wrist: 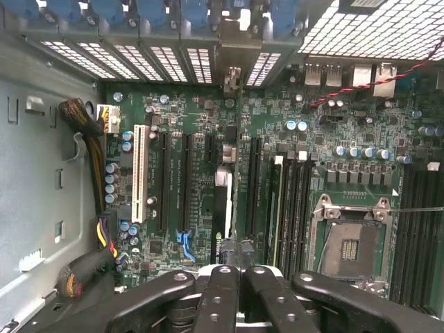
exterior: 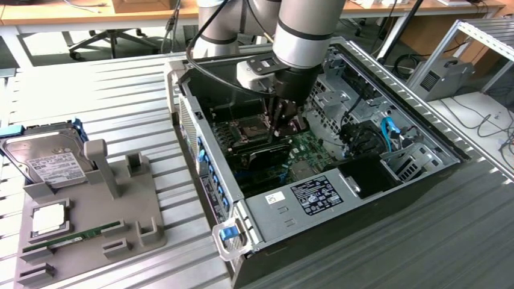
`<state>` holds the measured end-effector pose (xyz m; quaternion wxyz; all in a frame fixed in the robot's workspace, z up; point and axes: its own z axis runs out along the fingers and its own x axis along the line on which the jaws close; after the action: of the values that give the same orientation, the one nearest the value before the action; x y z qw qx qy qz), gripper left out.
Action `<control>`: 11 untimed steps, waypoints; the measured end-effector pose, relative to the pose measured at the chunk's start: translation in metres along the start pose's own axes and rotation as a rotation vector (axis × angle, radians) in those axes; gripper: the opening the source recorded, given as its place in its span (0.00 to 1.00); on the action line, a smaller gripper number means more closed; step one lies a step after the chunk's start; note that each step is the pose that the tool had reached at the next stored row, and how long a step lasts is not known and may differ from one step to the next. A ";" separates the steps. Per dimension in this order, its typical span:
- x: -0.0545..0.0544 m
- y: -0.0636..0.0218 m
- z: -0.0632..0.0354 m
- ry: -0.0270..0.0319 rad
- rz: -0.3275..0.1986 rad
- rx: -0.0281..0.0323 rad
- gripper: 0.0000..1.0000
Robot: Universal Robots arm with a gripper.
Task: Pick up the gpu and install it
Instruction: 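Insert the gpu into the slot, then press down on the gpu until it lock into place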
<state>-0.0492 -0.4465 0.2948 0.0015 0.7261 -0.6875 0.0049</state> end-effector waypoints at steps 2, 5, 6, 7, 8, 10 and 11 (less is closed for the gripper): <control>0.000 0.0000 0.0000 0.0000 0.000 0.0000 0.11; 0.000 0.0035 0.0004 -0.0001 0.000 0.0000 0.11; -0.001 0.0101 0.0008 0.0000 0.000 -0.0001 0.11; -0.001 0.0144 0.0010 0.0000 0.000 0.0000 0.11; -0.001 0.0174 0.0012 0.0000 0.000 0.0000 0.11; -0.001 0.0232 0.0014 0.0002 0.000 0.0000 0.11; -0.001 0.0255 0.0015 0.0002 0.000 0.0000 0.11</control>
<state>-0.0747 -0.4465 0.2932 0.0016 0.7261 -0.6875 0.0049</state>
